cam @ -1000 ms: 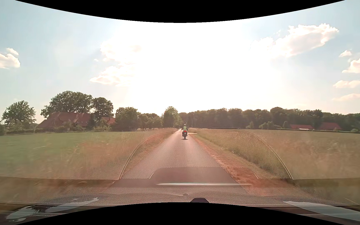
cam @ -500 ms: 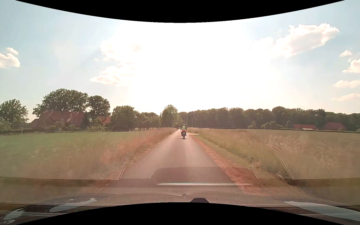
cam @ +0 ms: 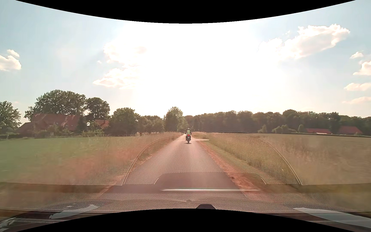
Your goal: Follow the waypoints while adhering to traffic rules and regulations
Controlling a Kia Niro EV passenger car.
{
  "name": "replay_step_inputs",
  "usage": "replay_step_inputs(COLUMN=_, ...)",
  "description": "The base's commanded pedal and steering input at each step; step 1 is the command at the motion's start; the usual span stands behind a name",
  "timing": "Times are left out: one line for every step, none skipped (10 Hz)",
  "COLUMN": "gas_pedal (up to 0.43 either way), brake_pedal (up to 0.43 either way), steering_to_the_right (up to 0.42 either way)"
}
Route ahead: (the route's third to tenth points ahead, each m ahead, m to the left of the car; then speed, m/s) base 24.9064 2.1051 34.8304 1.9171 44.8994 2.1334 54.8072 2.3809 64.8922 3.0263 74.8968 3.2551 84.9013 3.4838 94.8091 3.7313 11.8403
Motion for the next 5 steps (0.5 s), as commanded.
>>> replay_step_inputs(gas_pedal=0.157, brake_pedal=0.000, steering_to_the_right=-0.008)
replay_step_inputs(gas_pedal=0.157, brake_pedal=0.000, steering_to_the_right=-0.006)
replay_step_inputs(gas_pedal=0.169, brake_pedal=0.000, steering_to_the_right=-0.006)
replay_step_inputs(gas_pedal=0.228, brake_pedal=0.000, steering_to_the_right=-0.005)
replay_step_inputs(gas_pedal=0.240, brake_pedal=0.000, steering_to_the_right=-0.005)
